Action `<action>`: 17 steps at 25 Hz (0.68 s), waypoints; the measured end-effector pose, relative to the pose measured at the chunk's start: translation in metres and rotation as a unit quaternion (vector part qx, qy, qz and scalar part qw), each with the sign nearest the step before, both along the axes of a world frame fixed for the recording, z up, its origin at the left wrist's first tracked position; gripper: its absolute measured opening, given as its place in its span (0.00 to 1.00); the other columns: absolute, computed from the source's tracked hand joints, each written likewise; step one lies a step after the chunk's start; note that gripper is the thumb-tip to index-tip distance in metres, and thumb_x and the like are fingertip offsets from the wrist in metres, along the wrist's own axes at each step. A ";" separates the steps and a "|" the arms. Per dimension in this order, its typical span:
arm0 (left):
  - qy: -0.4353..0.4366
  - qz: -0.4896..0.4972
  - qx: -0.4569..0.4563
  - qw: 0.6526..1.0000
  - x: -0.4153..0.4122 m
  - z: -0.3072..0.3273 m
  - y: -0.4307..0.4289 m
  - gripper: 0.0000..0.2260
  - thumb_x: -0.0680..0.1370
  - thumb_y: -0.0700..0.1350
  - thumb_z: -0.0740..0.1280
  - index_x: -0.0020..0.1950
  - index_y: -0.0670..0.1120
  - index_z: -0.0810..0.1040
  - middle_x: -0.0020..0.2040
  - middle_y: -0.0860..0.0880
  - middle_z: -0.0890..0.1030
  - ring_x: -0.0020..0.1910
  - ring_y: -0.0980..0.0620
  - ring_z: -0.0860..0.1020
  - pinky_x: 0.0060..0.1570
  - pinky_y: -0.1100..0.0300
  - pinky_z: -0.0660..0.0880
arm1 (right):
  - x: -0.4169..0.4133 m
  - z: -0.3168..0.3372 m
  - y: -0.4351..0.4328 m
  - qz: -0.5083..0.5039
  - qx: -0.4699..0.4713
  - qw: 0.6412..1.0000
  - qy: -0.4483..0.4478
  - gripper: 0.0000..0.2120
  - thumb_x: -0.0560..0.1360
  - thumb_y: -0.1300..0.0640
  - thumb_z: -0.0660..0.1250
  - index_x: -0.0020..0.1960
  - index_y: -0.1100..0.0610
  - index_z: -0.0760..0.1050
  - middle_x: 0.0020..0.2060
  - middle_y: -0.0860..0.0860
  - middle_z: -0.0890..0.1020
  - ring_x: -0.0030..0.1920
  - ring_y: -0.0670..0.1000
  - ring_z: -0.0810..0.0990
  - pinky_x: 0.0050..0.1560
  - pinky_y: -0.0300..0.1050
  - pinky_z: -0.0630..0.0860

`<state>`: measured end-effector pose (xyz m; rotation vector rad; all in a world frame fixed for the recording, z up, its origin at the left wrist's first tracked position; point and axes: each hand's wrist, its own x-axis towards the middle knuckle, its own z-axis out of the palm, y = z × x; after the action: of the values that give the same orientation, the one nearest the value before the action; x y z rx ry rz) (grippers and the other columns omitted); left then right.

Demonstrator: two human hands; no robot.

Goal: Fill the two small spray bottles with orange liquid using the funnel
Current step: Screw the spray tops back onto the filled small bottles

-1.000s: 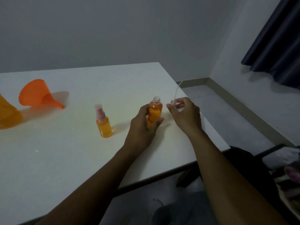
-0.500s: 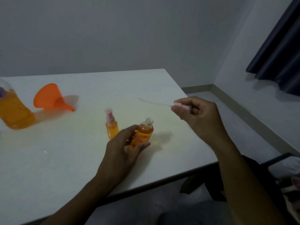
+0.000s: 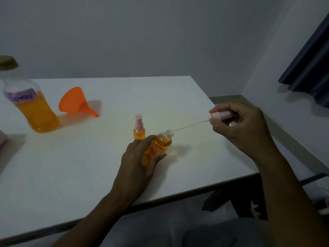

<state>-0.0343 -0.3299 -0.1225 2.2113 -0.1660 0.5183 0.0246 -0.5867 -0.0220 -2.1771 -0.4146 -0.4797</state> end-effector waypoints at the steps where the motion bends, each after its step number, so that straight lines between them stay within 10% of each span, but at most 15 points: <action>1: 0.001 0.001 0.000 1.000 0.000 0.001 0.001 0.19 0.75 0.57 0.69 0.64 0.55 0.74 0.57 0.56 0.79 0.53 0.56 0.74 0.51 0.71 0.67 | 0.000 0.001 0.000 -0.002 -0.011 1.000 -0.007 0.13 0.70 0.50 0.73 0.52 0.55 0.83 0.46 0.46 0.84 0.42 0.48 0.82 0.44 0.36 0.82; 17: -0.016 -0.017 0.039 0.999 -0.004 0.009 -0.005 0.20 0.76 0.55 0.66 0.67 0.53 0.73 0.60 0.54 0.78 0.55 0.64 0.66 0.55 0.75 0.62 | -0.003 -0.006 0.053 0.178 -0.128 0.975 0.048 0.12 0.71 0.56 0.78 0.54 0.53 0.84 0.48 0.45 0.85 0.46 0.42 0.81 0.44 0.30 0.76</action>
<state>-0.0379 -0.3352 -0.1134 2.2725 -0.2443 0.5376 0.0213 -0.5336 -0.0280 -2.2901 -0.8333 -0.1265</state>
